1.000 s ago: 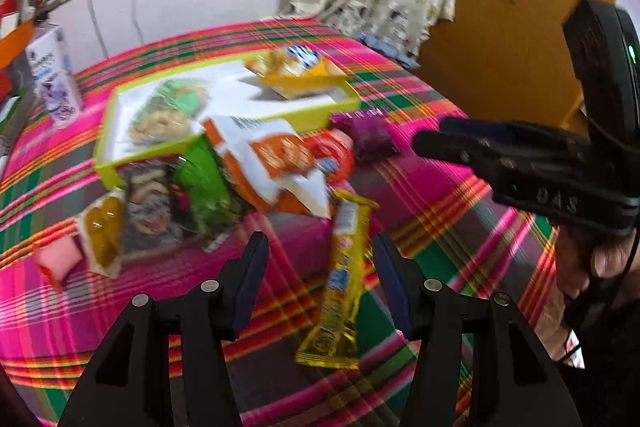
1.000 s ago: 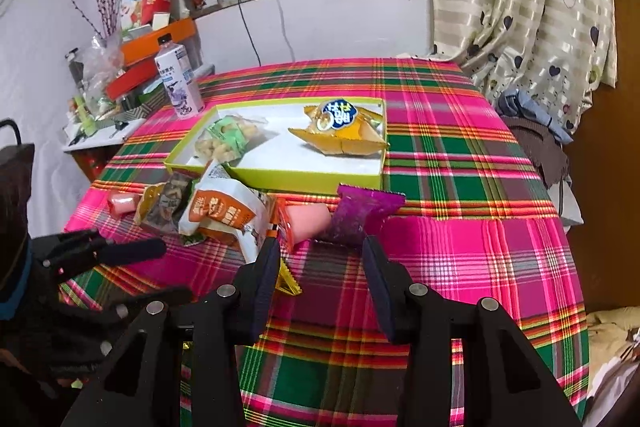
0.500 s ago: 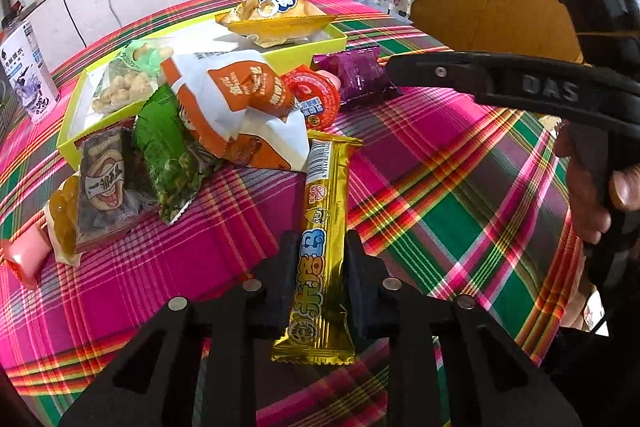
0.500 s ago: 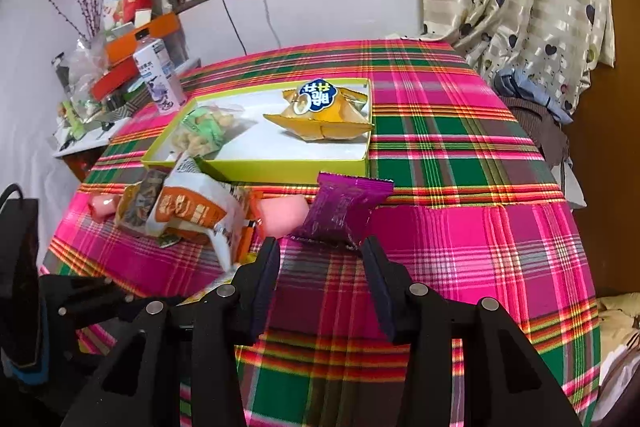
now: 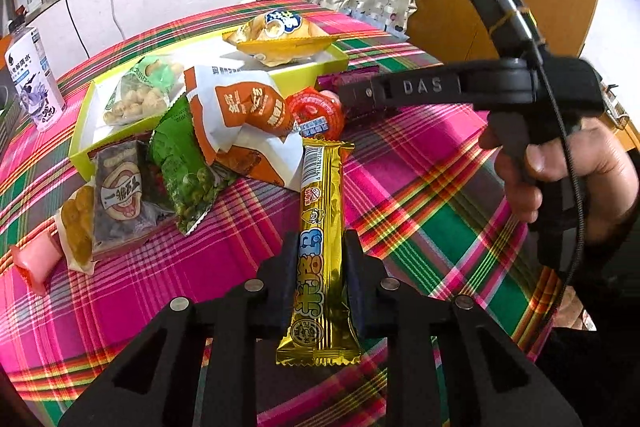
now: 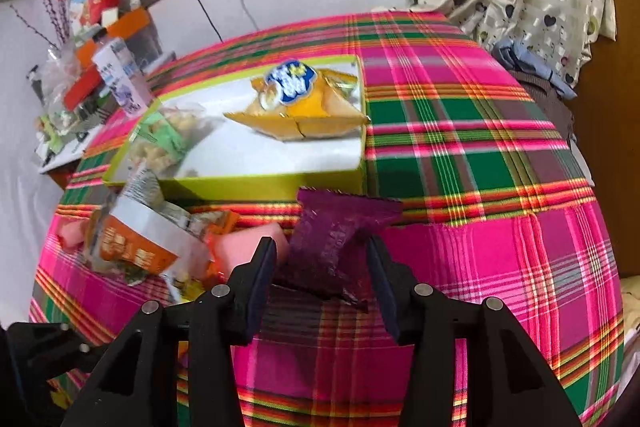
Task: Organize snacks
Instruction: 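Close right gripper on the purple packet while left gripper lifts the gold bar, then carry gold bar over the tray with left gripper while right gripper lifts purple packet, then open left gripper to drop gold bar in tray while right gripper releases purple packet there, then withdraw left gripper toward pink jelly cup while right gripper reaches white-and-orange chip bag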
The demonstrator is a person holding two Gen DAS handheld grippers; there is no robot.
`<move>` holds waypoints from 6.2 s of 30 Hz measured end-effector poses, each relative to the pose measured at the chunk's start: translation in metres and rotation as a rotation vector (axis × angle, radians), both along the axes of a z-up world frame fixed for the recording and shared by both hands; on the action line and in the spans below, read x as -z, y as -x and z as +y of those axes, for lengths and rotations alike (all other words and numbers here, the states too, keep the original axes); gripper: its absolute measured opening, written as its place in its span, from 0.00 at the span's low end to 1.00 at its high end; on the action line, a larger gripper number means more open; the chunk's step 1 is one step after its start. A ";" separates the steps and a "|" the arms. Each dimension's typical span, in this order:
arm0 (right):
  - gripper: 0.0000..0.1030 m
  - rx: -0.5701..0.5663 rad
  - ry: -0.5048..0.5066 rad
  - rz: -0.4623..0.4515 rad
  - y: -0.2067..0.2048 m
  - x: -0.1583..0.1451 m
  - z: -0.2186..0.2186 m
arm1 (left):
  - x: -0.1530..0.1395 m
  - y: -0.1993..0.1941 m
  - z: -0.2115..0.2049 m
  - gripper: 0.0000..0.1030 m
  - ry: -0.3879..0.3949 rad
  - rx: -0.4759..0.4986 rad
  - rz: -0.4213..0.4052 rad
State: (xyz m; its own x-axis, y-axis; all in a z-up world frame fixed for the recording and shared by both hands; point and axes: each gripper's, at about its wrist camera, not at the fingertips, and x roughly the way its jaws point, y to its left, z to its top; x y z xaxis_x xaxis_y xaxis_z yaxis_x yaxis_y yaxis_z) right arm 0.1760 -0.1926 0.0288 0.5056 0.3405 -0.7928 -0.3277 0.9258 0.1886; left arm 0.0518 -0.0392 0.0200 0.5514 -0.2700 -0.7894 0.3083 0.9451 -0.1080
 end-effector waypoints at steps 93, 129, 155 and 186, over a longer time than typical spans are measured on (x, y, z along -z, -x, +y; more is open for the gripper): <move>0.29 -0.151 0.078 -0.145 -0.038 -0.036 0.036 | -0.026 -0.113 0.085 0.22 0.044 -0.273 -0.057; 0.47 -0.153 -0.024 -0.140 -0.052 -0.038 0.037 | -0.017 -0.138 0.129 0.24 0.072 -0.365 -0.072; 0.47 -0.171 -0.066 -0.131 0.007 -0.046 0.025 | -0.036 -0.070 0.113 0.28 0.027 -0.400 -0.109; 0.47 -0.195 -0.031 -0.056 0.011 -0.022 0.035 | -0.034 -0.048 0.104 0.28 0.095 -0.351 -0.091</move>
State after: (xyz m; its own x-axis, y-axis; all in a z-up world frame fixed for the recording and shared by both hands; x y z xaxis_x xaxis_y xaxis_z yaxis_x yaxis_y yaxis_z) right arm 0.1649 -0.1575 0.0507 0.4708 0.4602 -0.7527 -0.5111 0.8377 0.1925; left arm 0.0997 0.0653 0.0540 0.6898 -0.1217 -0.7137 -0.0205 0.9821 -0.1874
